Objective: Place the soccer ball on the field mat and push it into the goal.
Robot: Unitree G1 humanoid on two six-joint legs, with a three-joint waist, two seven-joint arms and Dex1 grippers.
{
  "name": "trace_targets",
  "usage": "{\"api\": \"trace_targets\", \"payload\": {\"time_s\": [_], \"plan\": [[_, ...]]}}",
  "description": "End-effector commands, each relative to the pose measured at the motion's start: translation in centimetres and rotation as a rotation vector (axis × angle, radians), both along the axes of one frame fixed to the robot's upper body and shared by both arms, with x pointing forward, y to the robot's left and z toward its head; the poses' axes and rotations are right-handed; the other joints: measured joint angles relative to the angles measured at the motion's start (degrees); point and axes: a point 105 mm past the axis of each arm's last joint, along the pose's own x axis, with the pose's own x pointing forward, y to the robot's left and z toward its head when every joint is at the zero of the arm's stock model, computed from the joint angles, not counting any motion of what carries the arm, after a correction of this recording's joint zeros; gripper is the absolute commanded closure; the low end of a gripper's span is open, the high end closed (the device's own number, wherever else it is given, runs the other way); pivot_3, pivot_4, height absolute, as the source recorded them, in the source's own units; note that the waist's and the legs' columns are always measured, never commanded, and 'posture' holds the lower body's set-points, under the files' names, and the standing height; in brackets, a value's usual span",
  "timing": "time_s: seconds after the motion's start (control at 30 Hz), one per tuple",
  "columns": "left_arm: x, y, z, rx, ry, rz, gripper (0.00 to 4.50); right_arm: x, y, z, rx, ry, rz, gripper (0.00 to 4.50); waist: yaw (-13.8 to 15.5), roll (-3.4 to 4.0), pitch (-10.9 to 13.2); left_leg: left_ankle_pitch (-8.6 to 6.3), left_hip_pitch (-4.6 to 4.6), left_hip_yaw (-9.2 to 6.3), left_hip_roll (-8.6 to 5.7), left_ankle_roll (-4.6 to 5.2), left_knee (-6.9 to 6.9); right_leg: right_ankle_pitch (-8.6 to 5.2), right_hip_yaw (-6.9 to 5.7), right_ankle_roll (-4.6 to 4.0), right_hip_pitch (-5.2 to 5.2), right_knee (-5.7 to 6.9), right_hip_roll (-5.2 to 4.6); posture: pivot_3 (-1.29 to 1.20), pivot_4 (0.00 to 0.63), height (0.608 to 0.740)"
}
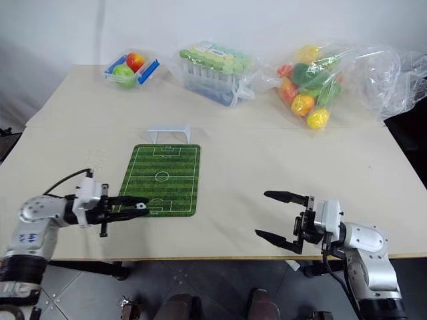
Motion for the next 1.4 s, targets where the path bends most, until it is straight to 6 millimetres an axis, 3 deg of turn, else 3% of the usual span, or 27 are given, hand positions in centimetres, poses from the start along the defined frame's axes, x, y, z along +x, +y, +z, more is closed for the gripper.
{"api": "trace_targets", "payload": {"time_s": [0.03,0.2,0.53,0.63,0.93,1.27,1.4], "plan": [[0.5,-0.2,-0.3,0.037,-0.022,-0.026,3.64,-0.7,0.0,1.2,0.006,-0.035,-0.014,0.00,0.15,-0.01,0.00,0.00,-0.01,0.00,0.00,0.00,0.02,0.00,0.00,0.00,0.00,0.00,0.00,0.00,0.150,0.740],[1.8,-0.7,-0.3,-0.006,-0.040,0.002,3.64,-1.0,0.7,1.6,0.023,-0.034,-0.025,0.00,0.27,-0.02,0.00,0.00,-0.01,0.00,0.00,0.01,0.12,0.01,0.00,0.01,0.01,0.05,0.00,0.00,0.150,0.740],[2.4,-1.2,-0.6,0.000,-0.035,0.008,3.64,-1.3,1.9,1.6,0.050,-0.016,-0.021,0.00,0.26,-0.02,0.00,-0.02,-0.03,0.00,0.01,0.03,0.23,0.01,0.01,0.01,0.02,0.10,0.00,0.00,0.150,0.740],[2.7,-1.4,-0.4,-0.007,-0.044,0.016,2.59,-1.2,1.9,1.6,0.053,-0.014,-0.021,0.00,0.25,-0.02,0.00,-0.05,-0.04,0.00,0.01,0.07,0.29,0.01,0.02,0.01,0.02,0.13,0.00,0.00,0.150,0.740],[2.3,-1.6,-0.2,-0.015,-0.063,-0.014,0.03,-1.0,2.3,1.8,0.070,-0.006,-0.019,0.00,0.24,-0.02,0.00,-0.09,-0.07,0.00,0.02,0.09,0.46,0.01,0.03,0.01,0.02,0.22,0.00,0.00,0.150,0.740],[1.8,-1.5,1.2,-0.063,-0.108,-0.018,0.03,-1.3,3.2,1.6,0.082,0.019,0.001,0.00,0.23,-0.02,0.00,-0.24,-0.11,0.00,0.05,0.13,0.71,0.01,0.07,0.01,0.02,0.35,0.00,0.00,0.150,0.740],[1.2,0.3,4.9,-0.128,-0.174,0.039,0.03,-1.2,3.3,1.5,0.082,0.025,0.006,0.00,0.06,-0.06,0.02,-0.24,-0.12,0.00,0.08,0.13,0.72,0.01,0.07,0.00,0.02,0.37,0.00,0.00,0.150,0.740]]}}
